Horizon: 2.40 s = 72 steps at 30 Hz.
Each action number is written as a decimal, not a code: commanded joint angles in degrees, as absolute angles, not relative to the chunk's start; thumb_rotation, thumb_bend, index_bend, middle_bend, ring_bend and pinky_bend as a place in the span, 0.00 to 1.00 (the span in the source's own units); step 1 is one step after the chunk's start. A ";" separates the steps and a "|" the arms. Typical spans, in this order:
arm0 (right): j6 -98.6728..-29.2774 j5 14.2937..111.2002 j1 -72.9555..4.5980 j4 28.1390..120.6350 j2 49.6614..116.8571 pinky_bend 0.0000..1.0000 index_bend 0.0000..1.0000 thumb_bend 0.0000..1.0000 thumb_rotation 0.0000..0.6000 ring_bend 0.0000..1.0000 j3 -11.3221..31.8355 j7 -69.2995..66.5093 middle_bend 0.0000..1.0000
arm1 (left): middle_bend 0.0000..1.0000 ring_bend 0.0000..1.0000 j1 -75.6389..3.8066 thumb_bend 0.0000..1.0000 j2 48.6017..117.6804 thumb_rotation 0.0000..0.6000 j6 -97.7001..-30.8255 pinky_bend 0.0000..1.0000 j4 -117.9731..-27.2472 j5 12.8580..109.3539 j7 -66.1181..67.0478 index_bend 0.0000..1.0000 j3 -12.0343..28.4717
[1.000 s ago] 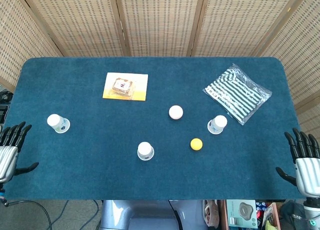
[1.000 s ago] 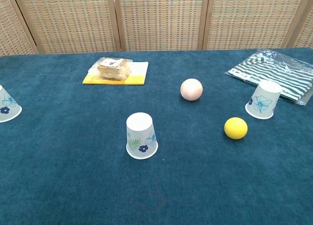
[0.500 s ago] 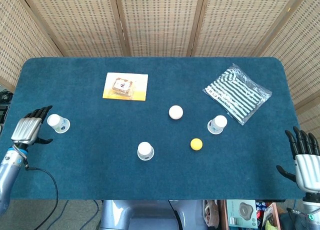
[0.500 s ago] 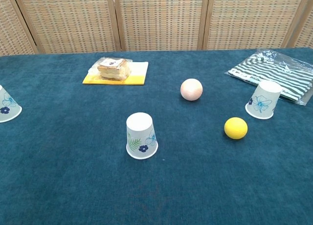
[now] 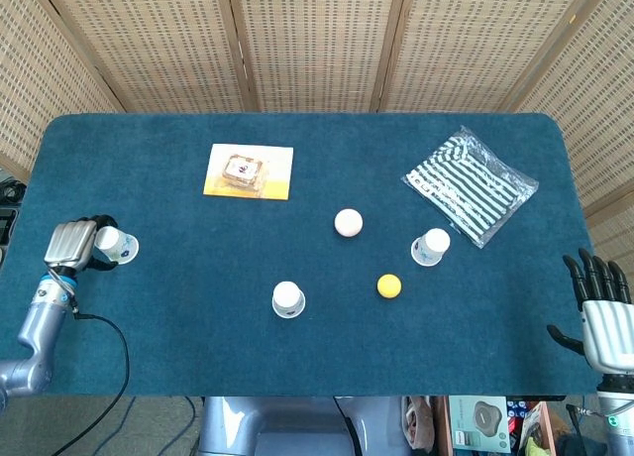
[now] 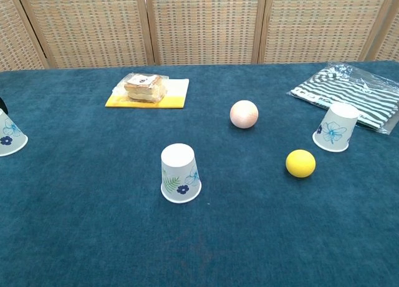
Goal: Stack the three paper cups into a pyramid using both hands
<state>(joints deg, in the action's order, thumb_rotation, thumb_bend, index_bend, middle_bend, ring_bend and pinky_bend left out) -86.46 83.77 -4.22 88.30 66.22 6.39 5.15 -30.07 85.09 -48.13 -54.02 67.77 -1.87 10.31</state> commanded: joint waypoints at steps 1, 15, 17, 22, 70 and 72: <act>-86.36 83.53 -4.25 88.20 66.31 0.00 0.00 0.00 1.00 0.00 6.48 5.22 0.00 | 0.43 0.38 -30.96 0.11 86.86 1.00 -48.47 0.42 -51.61 68.46 -2.98 0.41 10.57; -86.26 83.21 -4.24 88.34 66.16 0.00 0.00 0.00 1.00 0.00 6.49 4.87 0.00 | 0.47 0.40 -30.86 0.12 86.91 1.00 -52.44 0.44 -52.02 70.74 -6.99 0.46 11.10; -86.30 83.22 -4.22 88.44 66.05 0.00 0.00 0.00 1.00 0.00 6.48 4.73 0.00 | 0.47 0.40 -30.52 0.12 84.96 1.00 -55.20 0.44 -56.49 73.03 -8.51 0.46 10.91; -86.41 83.49 -4.18 88.72 65.84 0.00 0.00 0.00 1.00 0.00 6.38 4.40 0.00 | 0.47 0.40 -30.49 0.12 80.14 1.00 -59.76 0.44 -69.11 79.11 -9.15 0.46 9.53; -86.32 84.02 -4.00 89.06 63.37 0.00 0.00 0.00 1.00 0.00 6.24 -2.21 0.00 | 0.05 0.03 -38.76 0.12 90.73 1.00 -54.89 0.26 -87.62 76.47 17.59 0.09 5.14; -86.40 84.02 -3.95 89.08 63.36 0.00 0.00 0.00 1.00 0.00 6.23 -2.22 0.00 | 0.00 0.00 -38.57 0.12 90.31 1.00 -55.30 0.21 -88.18 76.77 16.71 0.00 5.07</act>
<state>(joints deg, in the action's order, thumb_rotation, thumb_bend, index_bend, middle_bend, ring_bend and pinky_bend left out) -86.40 84.02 -3.95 89.08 63.36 6.24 -2.20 -38.67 90.55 -55.08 -87.88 76.58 17.11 5.13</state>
